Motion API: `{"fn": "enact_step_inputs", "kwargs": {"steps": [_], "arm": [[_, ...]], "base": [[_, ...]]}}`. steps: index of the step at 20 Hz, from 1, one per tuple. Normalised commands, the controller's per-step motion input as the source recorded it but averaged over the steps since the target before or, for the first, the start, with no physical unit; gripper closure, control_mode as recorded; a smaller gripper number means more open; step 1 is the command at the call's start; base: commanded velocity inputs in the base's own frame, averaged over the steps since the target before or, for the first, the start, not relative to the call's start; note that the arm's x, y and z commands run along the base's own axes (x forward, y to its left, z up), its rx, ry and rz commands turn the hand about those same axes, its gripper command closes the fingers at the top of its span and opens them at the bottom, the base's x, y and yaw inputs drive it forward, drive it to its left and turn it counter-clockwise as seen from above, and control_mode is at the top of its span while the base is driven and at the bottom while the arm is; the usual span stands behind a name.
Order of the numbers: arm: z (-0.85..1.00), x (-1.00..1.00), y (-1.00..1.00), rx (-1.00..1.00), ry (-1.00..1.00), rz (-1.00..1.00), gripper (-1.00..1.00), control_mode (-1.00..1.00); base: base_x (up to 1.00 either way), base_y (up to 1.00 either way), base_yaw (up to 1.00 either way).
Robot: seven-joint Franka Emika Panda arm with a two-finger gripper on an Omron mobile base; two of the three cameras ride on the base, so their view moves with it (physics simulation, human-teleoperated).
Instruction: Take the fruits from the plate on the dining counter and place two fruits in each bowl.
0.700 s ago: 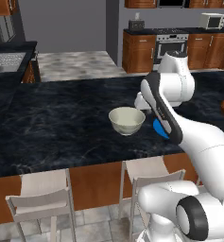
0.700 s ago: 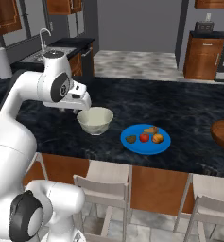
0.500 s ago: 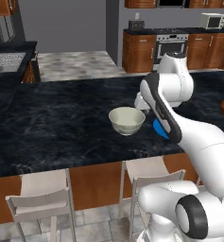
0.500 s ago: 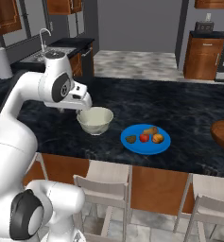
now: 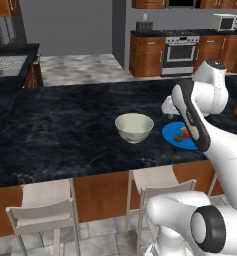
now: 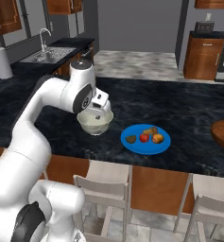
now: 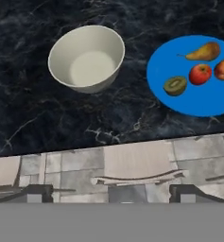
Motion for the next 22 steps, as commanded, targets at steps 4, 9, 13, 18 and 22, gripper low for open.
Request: {"fn": "enact_step_inputs", "kwargs": {"steps": [4, 9, 13, 18, 22], "arm": [[-0.06, 0.0, -1.0, 0.14, -0.03, -0.08, -1.0, -1.0], [-0.3, 0.05, -0.8, 0.02, 0.01, -0.05, -1.0, -1.0], [-0.39, 0.44, -0.16, -0.01, 0.13, -0.15, -1.0, -1.0], [-0.14, 0.92, 0.0, -0.02, 0.31, -0.21, -1.0, -1.0], [-0.03, 0.49, -0.01, 0.0, 0.2, 0.0, -1.0, -1.0]], "base": [[0.0, 0.0, 0.0], [0.0, 0.0, 0.0], [0.0, 0.0, 0.0], [0.0, 0.0, 0.0], [0.0, 0.0, 0.0]]}}
